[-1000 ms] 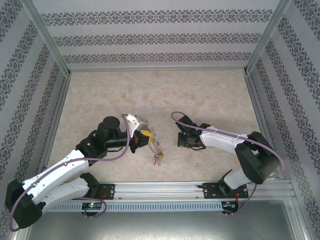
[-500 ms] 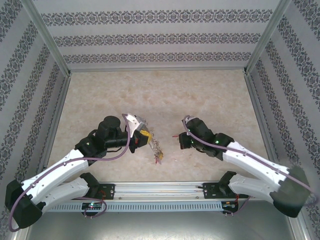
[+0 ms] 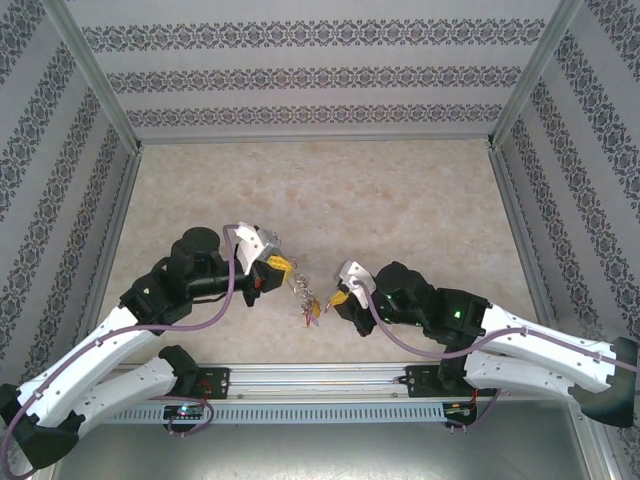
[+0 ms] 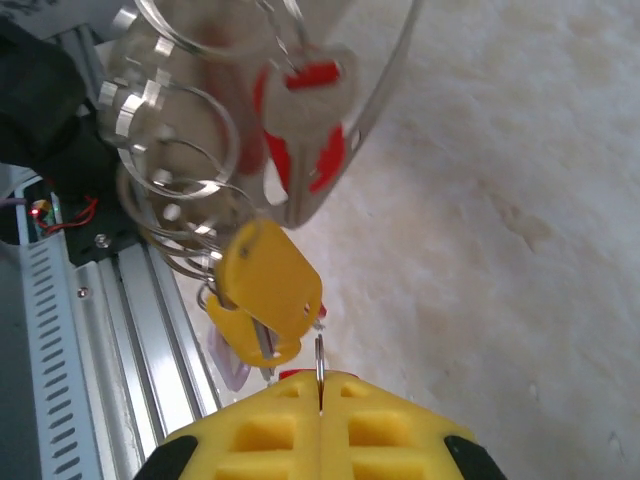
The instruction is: Put the keys on the keyring
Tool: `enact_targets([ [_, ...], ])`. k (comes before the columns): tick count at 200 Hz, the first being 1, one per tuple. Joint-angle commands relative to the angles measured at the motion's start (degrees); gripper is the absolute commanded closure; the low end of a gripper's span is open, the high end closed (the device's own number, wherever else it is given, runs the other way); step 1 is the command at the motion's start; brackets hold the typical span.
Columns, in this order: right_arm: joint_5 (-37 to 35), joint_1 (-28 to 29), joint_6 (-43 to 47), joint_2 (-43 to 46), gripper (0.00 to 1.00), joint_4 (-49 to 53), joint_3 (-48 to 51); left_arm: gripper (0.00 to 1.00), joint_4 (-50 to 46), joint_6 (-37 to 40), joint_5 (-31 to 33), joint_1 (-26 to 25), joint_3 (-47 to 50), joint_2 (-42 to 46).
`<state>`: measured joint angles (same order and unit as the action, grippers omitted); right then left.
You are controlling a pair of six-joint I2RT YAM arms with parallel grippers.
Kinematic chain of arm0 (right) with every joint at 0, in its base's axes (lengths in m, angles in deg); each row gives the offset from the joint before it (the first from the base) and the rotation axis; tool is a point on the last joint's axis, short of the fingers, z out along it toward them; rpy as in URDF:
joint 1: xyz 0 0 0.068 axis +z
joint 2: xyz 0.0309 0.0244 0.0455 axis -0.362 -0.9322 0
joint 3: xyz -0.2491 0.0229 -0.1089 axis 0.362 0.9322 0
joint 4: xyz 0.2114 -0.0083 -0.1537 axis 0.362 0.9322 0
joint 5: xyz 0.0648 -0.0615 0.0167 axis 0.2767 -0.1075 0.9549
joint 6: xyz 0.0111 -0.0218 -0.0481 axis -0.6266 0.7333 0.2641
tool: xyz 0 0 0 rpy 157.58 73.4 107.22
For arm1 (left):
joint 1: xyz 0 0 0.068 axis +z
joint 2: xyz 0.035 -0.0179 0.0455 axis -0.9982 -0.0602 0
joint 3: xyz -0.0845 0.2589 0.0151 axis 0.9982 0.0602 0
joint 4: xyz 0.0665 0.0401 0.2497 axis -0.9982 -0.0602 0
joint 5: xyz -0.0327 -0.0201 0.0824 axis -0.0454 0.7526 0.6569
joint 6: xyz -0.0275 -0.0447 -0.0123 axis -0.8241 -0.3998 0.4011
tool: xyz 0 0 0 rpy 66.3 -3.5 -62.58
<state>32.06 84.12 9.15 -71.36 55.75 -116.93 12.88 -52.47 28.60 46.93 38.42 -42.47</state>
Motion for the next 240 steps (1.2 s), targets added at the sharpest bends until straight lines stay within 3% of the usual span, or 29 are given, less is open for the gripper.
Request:
enact_targets([
  [1, 3.7, 0.4, 7.0, 1.7, 1.0, -4.0, -1.8, 1.0, -7.5, 6.0, 0.7, 0.4, -4.7, -0.7],
  [68, 4.5, 0.4, 14.1, 6.7, 1.0, -3.9, -2.1, 1.0, -6.8, 13.8, -9.4, -0.8, -2.6, 2.3],
  [130, 4.4, 0.5, 15.2, 3.2, 1.0, -3.2, -6.7, 1.0, -8.8, 18.2, -8.4, -4.4, -7.3, -4.9],
  [240, 8.2, 0.7, 21.1, -3.5, 1.0, -2.1, -10.2, 1.0, -8.8, 19.3, -9.4, -4.9, -6.8, -5.8],
])
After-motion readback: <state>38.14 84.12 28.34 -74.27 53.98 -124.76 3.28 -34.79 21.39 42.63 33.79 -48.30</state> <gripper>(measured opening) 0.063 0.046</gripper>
